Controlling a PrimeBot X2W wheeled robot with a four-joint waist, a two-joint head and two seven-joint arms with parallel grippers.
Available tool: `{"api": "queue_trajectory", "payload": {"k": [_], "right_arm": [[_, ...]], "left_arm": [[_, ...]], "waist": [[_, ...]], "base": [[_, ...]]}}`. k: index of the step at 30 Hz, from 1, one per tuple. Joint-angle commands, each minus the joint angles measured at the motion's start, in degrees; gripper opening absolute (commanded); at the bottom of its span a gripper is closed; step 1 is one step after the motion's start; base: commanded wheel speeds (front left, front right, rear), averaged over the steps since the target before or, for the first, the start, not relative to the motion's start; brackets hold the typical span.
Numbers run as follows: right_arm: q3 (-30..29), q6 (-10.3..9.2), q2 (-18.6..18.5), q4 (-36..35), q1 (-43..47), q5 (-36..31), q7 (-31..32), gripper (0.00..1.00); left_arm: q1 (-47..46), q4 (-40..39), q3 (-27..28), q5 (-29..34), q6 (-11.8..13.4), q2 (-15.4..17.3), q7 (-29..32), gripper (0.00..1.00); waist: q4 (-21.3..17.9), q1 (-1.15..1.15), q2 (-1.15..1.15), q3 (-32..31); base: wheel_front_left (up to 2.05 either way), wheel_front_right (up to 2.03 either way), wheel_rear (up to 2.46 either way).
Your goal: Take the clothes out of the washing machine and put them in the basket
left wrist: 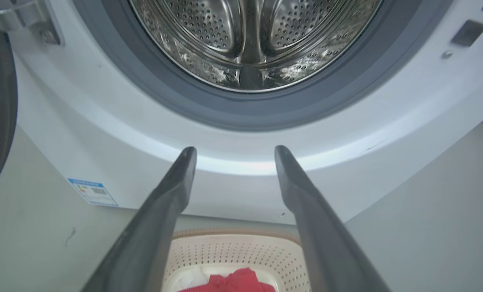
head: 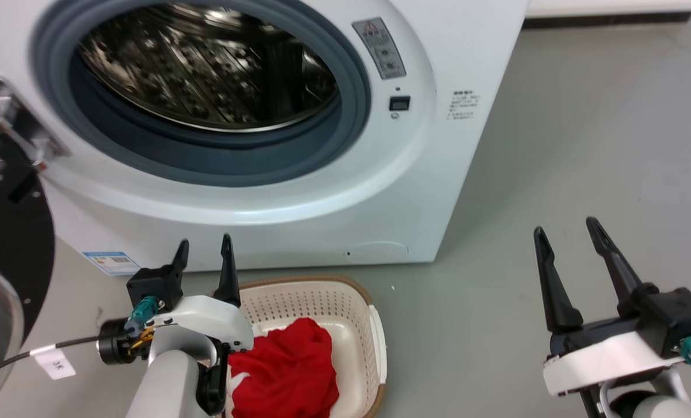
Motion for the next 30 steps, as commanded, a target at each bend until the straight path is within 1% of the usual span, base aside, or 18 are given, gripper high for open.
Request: {"api": "queue_trajectory", "payload": {"k": [1,7,12,18,21,30], "right_arm": [[-0.1,-0.04,0.1,-0.2,1.3,-0.6,0.4,1.00],[-0.3,-0.04,0.1,-0.4,3.7,-1.1,1.4,1.00],[-0.9,-0.04,0.1,-0.1,5.7,-0.9,2.1,1.00],[-1.6,-0.04,0.1,0.6,7.8,-0.9,2.7,1.00],[-1.7,-0.04,0.1,0.5,8.4,-0.9,3.0,1.00],[-1.2,-0.04,0.1,0.3,8.5,-1.0,3.1,1.00]], "left_arm": [[1.6,-2.4,-0.2,1.3,0.3,-0.1,-0.1,1.00],[5.6,-14.7,-1.0,5.5,0.5,-0.2,-0.1,1.00],[9.1,-21.3,-2.1,8.2,0.2,0.6,-0.1,1.00],[14.4,-25.4,-3.3,9.6,0.7,1.4,0.1,1.00],[16.7,-27.2,-3.7,9.1,0.9,1.2,0.8,1.00],[19.7,-30.4,-3.8,8.6,2.0,1.4,3.1,1.00]], "waist": [[1.0,0.01,0.00,-2.0],[1.4,0.01,0.00,-5.3],[1.5,0.01,0.00,-7.5],[1.0,0.01,0.00,-9.9],[0.9,0.01,0.00,-10.4],[1.3,0.01,0.00,-10.8]], "base": [[0.00,0.00,0.00],[0.00,0.00,0.00],[0.00,0.00,0.00],[0.00,0.00,0.00],[0.00,0.00,0.00],[0.00,0.00,0.00]]}}
